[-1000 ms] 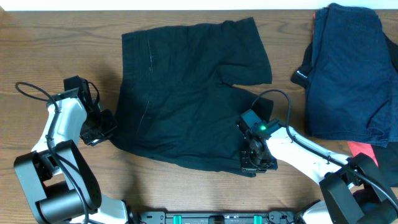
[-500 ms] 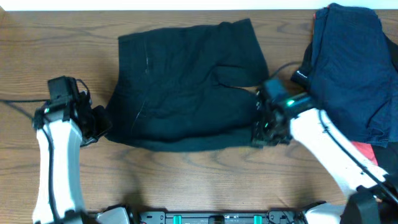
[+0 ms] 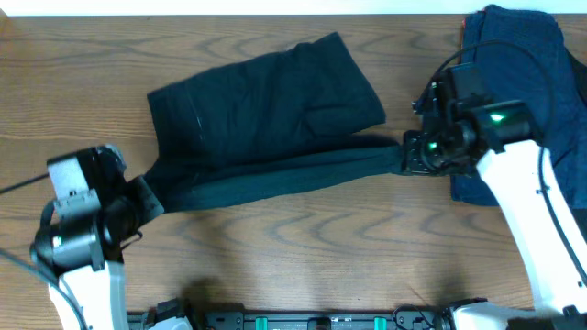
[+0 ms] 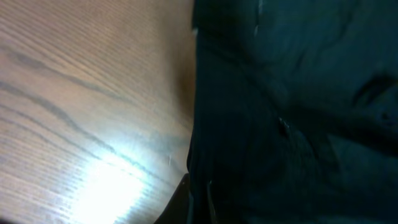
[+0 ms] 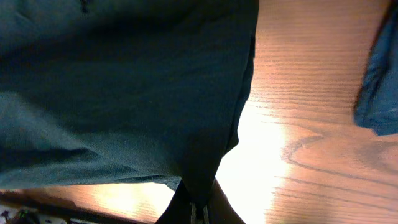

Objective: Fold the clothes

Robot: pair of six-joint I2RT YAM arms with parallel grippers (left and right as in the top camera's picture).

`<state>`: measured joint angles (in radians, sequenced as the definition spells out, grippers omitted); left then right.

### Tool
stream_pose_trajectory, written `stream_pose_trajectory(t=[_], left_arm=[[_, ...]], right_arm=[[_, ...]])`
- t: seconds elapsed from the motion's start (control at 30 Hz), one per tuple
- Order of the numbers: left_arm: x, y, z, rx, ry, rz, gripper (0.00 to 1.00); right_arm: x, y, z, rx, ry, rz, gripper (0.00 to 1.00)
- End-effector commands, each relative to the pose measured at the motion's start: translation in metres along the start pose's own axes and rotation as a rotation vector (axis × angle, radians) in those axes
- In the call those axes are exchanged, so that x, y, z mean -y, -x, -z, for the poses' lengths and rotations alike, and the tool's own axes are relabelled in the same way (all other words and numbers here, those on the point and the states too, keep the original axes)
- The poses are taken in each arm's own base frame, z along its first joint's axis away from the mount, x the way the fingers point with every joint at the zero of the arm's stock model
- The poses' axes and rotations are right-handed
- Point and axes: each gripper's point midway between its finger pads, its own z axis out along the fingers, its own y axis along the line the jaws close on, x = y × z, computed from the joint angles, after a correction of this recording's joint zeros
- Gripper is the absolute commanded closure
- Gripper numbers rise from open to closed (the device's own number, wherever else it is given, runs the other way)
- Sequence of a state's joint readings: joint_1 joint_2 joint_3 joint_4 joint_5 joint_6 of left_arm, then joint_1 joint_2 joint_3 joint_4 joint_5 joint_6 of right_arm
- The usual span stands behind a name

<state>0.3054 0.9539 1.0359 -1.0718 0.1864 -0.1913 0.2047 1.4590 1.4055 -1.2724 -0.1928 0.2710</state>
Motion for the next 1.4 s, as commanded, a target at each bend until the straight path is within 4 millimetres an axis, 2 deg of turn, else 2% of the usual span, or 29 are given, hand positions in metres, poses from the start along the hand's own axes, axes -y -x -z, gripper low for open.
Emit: stream_pose_trajectory(t=[0.0,0.2,0.3,0.43,0.57,0.7,0.9,0.97,1.13,1.37], left_arm=[[-0.008,-0.003,0.016,0.060,0.029,0.024,0.94],[-0.008,-0.022,0.040,0.110,0.010,0.045,0.95],[-0.010,-0.031,0.047,0.117,0.009,0.044,0.94],[-0.010,-0.033,0.049,0.125,0.008,0.043,0.94],[-0.014,-0.029,0.047,0.127,0.036,0.051,0.94],[-0.025,-0.024,0.044,0.133,0.100,0.090,0.94],[-0.034,-0.014,0.032,0.109,0.163,0.141,0.94],[-0.035,-0.007,0.026,0.108,0.176,0.162,0.94],[-0.033,0.016,0.008,0.118,0.181,0.179,0.94],[-0.029,0.048,-0.027,0.118,0.177,0.193,0.94]], right_arm=[[0.005,0.006,0.041,0.118,-0.010,0.062,0.99],[0.005,-0.018,0.075,0.165,-0.008,0.102,0.99],[0.004,-0.020,0.085,0.207,0.001,0.109,0.99],[-0.002,-0.005,0.089,0.269,0.019,0.114,0.99],[-0.008,0.028,0.083,0.342,0.034,0.129,1.00],[-0.013,0.063,0.063,0.367,0.040,0.135,0.99],[-0.023,0.110,0.010,0.351,0.088,0.153,0.99],[-0.022,0.122,-0.009,0.342,0.087,0.148,0.99],[-0.020,0.142,-0.041,0.339,0.087,0.148,0.99],[-0.041,0.173,-0.068,0.403,0.170,0.193,0.99]])
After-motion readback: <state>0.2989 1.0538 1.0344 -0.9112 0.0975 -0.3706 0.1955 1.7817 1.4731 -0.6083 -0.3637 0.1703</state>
